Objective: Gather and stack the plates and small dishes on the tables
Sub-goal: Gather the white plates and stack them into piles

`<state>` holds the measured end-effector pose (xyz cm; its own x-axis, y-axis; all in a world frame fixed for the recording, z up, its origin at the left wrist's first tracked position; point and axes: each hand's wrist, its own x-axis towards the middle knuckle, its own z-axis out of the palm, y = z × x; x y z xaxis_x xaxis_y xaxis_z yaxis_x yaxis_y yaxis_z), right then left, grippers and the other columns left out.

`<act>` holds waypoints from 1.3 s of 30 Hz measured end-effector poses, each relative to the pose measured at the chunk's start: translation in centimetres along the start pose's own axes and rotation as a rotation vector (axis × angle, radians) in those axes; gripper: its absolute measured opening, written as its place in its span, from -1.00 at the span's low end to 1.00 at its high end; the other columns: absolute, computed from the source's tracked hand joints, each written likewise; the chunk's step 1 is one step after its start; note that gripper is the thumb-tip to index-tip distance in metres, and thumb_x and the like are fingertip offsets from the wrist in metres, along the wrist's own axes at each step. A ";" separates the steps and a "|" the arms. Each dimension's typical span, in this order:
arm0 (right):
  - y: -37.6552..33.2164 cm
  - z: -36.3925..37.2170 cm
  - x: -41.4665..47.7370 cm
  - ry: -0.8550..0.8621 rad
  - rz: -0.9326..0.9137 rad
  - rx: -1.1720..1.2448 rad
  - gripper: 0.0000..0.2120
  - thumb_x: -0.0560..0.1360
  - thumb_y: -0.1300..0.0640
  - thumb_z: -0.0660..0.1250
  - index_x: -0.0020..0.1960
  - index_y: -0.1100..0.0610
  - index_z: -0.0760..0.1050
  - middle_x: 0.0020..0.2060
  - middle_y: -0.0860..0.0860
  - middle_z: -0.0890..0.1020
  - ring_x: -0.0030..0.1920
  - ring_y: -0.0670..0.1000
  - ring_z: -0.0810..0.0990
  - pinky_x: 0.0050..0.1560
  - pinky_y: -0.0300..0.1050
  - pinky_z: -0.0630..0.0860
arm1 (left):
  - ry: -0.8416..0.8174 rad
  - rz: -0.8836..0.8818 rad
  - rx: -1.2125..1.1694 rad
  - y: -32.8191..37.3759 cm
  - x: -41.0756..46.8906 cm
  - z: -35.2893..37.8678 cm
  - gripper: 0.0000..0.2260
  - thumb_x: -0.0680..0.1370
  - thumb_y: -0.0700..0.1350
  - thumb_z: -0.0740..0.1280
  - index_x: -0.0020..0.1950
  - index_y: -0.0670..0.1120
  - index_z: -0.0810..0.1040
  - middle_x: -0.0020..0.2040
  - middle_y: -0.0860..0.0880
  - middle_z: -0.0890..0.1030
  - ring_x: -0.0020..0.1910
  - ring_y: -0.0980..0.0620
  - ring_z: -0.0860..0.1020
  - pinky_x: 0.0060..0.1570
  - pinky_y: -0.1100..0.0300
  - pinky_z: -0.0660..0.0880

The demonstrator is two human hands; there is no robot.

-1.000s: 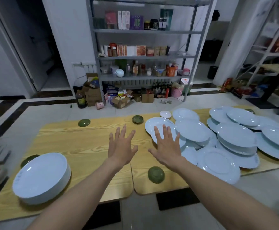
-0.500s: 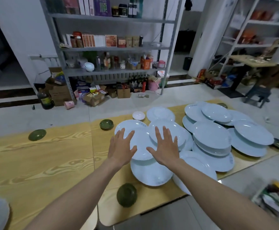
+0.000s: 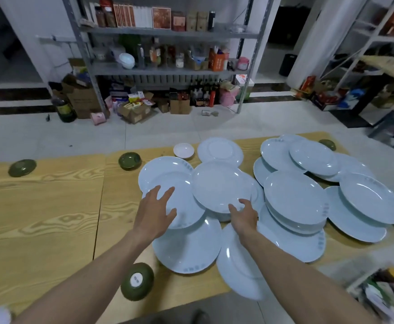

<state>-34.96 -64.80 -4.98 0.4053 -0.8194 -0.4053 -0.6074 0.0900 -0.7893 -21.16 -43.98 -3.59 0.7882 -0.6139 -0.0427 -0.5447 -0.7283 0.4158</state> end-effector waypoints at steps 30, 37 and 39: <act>-4.2 1.3 1.7 -0.030 0.105 0.728 -0.58 0.47 0.49 0.37 0.26 0.17 0.53 -0.12 0.01 0.59 -0.10 -0.01 0.64 0.11 -0.01 0.62 | -0.032 -0.486 -0.450 -5.4 -0.2 3.1 -0.43 0.54 -0.09 0.40 0.52 0.03 0.30 0.36 -0.18 0.37 0.31 -0.16 0.40 0.28 0.02 0.36; -4.2 2.5 0.8 0.005 0.096 0.758 -0.58 0.46 0.48 0.39 0.23 0.14 0.55 0.02 0.08 0.62 -0.04 0.03 0.68 -0.16 -0.19 0.66 | -0.061 -0.598 -0.848 -6.7 1.6 4.5 -0.60 0.52 -0.19 0.43 0.34 -0.05 0.50 0.26 -0.08 0.51 0.08 -0.07 0.55 -0.06 0.11 0.57; -3.9 2.7 0.7 0.019 0.106 0.752 -0.57 0.45 0.48 0.40 0.23 0.14 0.56 0.08 0.13 0.62 -0.01 0.08 0.68 -0.14 -0.16 0.67 | -0.059 -0.620 -0.909 -7.1 2.1 5.1 -0.63 0.50 -0.24 0.44 0.30 -0.09 0.54 0.25 -0.07 0.53 0.07 -0.06 0.55 -0.08 0.14 0.56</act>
<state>-30.46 -64.23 -3.47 0.3549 -0.7939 -0.4937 -0.0100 0.5248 -0.8512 -17.07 -41.64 -11.27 0.8241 -0.2503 -0.5081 0.3736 -0.4341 0.8197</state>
